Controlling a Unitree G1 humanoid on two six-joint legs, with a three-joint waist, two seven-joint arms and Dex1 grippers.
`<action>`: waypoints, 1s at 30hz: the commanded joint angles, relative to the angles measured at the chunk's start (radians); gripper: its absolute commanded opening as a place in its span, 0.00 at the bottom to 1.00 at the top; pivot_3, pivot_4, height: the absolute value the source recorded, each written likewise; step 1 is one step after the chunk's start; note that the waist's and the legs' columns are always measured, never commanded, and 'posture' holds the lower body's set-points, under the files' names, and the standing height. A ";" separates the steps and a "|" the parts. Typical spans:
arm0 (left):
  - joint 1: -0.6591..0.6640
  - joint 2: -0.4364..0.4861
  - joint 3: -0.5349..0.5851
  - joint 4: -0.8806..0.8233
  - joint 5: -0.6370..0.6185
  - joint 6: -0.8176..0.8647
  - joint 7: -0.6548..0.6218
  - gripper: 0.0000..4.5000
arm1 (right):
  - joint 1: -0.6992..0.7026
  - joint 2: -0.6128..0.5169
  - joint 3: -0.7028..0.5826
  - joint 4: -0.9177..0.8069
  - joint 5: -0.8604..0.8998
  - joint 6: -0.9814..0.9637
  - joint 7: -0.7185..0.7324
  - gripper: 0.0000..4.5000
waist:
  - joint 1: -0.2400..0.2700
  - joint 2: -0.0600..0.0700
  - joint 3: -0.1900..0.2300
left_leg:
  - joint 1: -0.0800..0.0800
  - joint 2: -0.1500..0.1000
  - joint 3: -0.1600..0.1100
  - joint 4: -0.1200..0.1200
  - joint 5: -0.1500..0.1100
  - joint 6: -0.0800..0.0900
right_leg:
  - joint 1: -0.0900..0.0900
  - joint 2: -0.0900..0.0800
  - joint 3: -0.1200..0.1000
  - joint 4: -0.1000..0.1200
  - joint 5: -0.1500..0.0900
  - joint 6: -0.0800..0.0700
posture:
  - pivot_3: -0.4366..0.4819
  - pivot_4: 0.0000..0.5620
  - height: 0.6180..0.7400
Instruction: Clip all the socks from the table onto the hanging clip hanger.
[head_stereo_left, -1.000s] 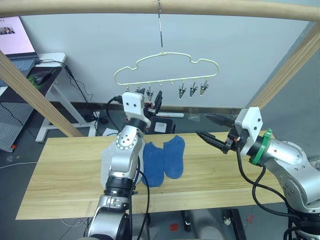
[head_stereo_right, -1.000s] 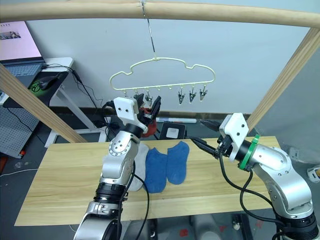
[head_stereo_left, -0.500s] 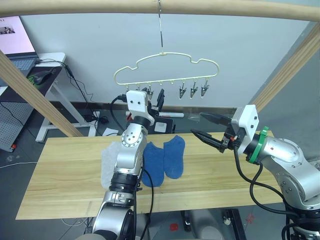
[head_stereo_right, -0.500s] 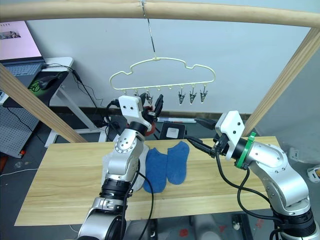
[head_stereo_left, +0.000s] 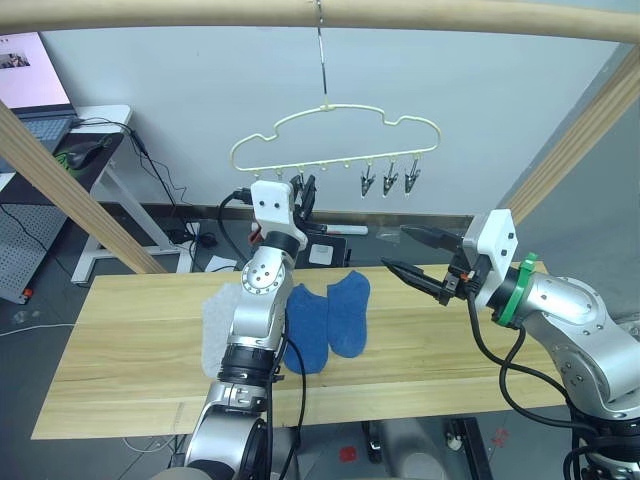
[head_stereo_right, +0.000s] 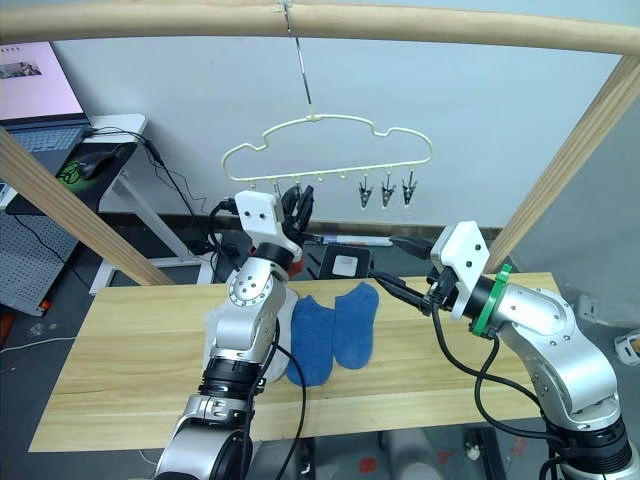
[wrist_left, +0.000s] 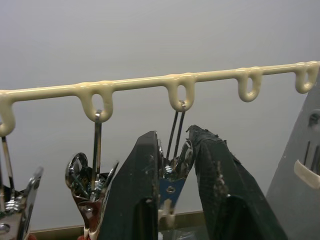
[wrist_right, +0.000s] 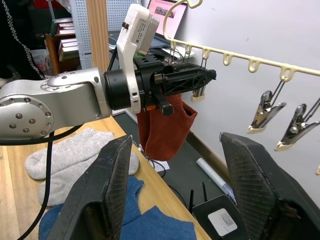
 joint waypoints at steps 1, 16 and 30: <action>-0.003 0.000 -0.006 -0.049 0.015 -0.011 0.006 0.12 | -0.004 -0.005 -0.009 -0.016 0.004 -0.017 -0.001 0.65 | 0.000 0.000 0.000 | 0.000 0.000 0.000 0.000 0.000 0.000 | 0.000 0.000 0.000 0.000 0.000 0.000 | 0.27 0.44 1.00; 0.062 0.024 -0.022 -0.199 -0.001 0.103 -0.039 0.08 | 0.022 0.015 0.097 0.059 -0.132 0.016 -0.087 0.73 | 0.001 0.000 0.000 | 0.000 0.000 0.000 -0.001 0.000 0.000 | 0.000 0.000 0.000 -0.001 0.000 0.000 | 0.29 0.45 1.00; 0.065 0.101 0.020 -0.341 -0.125 0.291 -0.148 0.08 | -0.100 0.357 0.290 0.547 -0.417 -0.070 -0.379 1.00 | 0.002 0.003 0.003 | 0.001 0.001 0.000 -0.008 0.000 0.000 | -0.001 0.000 0.000 -0.004 0.000 0.000 | 0.34 0.48 1.00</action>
